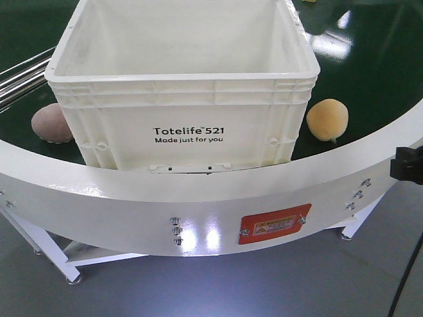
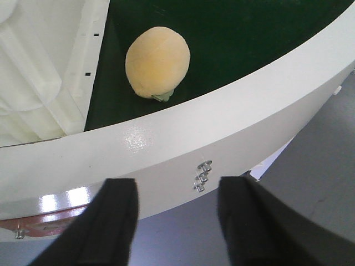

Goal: Place moving items into box and shelve
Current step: 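Reach the right gripper down to the yellow plush ball and grasp it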

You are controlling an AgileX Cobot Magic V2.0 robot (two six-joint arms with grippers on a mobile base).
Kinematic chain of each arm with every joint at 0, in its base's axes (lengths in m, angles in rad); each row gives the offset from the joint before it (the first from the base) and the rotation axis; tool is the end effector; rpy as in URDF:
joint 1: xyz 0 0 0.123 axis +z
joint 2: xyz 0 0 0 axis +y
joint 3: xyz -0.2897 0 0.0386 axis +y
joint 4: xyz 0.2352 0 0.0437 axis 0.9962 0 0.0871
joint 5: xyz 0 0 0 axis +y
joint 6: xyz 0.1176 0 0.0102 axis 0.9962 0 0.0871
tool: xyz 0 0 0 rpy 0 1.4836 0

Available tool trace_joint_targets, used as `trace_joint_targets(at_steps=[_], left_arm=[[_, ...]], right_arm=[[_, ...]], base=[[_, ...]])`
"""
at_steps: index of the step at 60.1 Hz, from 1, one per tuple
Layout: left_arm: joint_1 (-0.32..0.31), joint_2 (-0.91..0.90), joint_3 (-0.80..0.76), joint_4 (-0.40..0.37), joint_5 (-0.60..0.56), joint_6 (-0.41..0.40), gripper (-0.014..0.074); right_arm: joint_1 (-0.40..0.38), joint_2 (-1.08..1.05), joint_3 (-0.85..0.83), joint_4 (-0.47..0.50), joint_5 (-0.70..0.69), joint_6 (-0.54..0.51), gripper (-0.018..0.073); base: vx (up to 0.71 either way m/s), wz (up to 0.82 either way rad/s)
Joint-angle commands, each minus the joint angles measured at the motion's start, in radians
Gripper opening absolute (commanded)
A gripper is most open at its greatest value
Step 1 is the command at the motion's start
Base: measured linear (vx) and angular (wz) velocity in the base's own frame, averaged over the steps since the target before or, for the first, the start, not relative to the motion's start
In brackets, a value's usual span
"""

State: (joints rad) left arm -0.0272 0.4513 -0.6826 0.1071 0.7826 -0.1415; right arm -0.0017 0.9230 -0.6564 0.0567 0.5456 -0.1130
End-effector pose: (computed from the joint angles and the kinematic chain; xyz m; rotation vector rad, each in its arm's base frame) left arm 0.0806 0.0067 0.3281 -0.0863 2.0288 0.0183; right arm 0.1827 0.0032 0.2793 -0.0873 2.2930 -0.0005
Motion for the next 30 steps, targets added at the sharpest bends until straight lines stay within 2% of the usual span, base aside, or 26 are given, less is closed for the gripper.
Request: trace_joint_targets(at_steps=[1,5,11,24,30], left_arm=[[-0.002,0.012,-0.032,0.005,-0.068,0.003,0.0557],[-0.002,0.012,-0.032,0.005,-0.068,0.003,0.0559],[-0.002,0.012,-0.032,0.005,-0.065,0.003,0.0559],[-0.002,0.012,-0.032,0.004,-0.064,0.002,0.0559],[-0.002,0.012,-0.032,0.004,-0.063,0.002,0.0559]], right_arm=[[-0.007,0.066,-0.074,-0.001,-0.087,-0.013,0.0607],[-0.007,0.125,-0.109,-0.001,-0.09,-0.013,0.067],[-0.007,0.237,-0.18,-0.001,-0.094,-0.013,0.0712],[-0.007,0.516,-0.38,0.009,-0.102,-0.013,0.0707],[-0.007,0.647,-0.48,0.05,-0.094,-0.013,0.0702]], base=[[0.0,0.0],[0.0,0.0],[0.0,0.0],[0.0,0.0],[0.0,0.0]])
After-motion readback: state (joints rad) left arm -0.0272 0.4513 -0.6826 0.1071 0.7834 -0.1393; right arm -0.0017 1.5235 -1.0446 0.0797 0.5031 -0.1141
